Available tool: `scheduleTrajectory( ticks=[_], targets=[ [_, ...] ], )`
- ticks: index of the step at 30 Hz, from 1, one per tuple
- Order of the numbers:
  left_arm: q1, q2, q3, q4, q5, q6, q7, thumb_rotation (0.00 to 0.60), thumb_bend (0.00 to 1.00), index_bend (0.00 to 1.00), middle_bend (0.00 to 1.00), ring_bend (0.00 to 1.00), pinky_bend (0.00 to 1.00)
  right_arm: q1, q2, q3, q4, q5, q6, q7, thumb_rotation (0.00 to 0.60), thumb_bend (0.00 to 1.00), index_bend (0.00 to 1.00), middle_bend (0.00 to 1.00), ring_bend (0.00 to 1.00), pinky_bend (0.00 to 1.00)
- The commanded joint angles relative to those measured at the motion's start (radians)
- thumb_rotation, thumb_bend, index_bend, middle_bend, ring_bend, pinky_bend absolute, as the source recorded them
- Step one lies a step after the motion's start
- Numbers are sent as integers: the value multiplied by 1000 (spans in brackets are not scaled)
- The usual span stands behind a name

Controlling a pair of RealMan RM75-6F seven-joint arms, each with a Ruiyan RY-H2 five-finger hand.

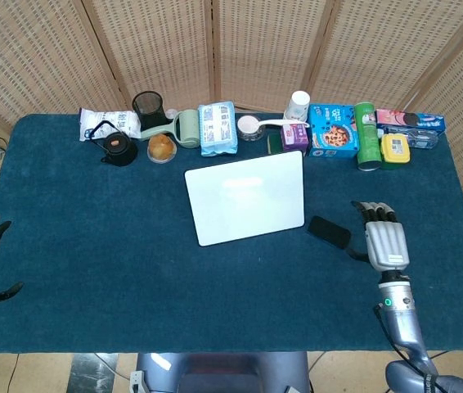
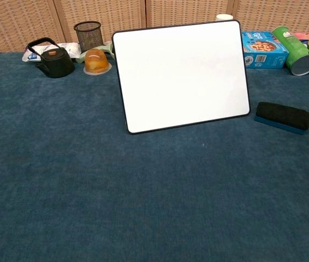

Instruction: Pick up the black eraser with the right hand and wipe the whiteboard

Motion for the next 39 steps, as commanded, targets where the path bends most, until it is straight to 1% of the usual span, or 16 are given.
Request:
scheduleTrajectory(
  ticks=[1,7,12,17,21,25,29,35,39],
  targets=[
    [1,1,1,0,3,1,-2,600,108,0,0,0,4,30,-48,21,-18,58,-29,-82,600,0,186,278,240,199],
    [-1,2,2,0,4,-3,-2,600,108,0,0,0,4,55,-97,42,-42,166,-37,-206,600,0,194,284,252,245],
    [0,4,3,0,6,0,-6,600,108,0,0,0,5,82,-120,57,-43,235,-57,-269,600,0,202,286,255,258],
    [2,8,3,3,8,4,-18,600,108,0,0,0,5,127,-173,74,9,309,-87,-319,600,0,212,295,267,283],
    [3,10,3,5,7,5,-27,600,108,0,0,0,4,155,-205,81,62,350,-112,-333,600,0,225,306,280,297],
    [2,14,1,7,5,4,-38,600,108,0,0,0,4,169,-226,80,95,353,-111,-328,600,0,251,329,306,349],
    [3,17,-1,9,2,5,-48,600,108,0,0,0,5,178,-241,85,126,355,-110,-311,600,0,274,347,326,375],
    [3,19,0,10,4,5,-52,600,108,0,0,0,4,189,-265,79,186,354,-111,-306,600,0,300,372,350,408],
    [4,18,0,11,6,6,-51,600,108,0,0,0,4,193,-282,76,221,354,-116,-290,600,2,329,408,383,460]
  ],
)
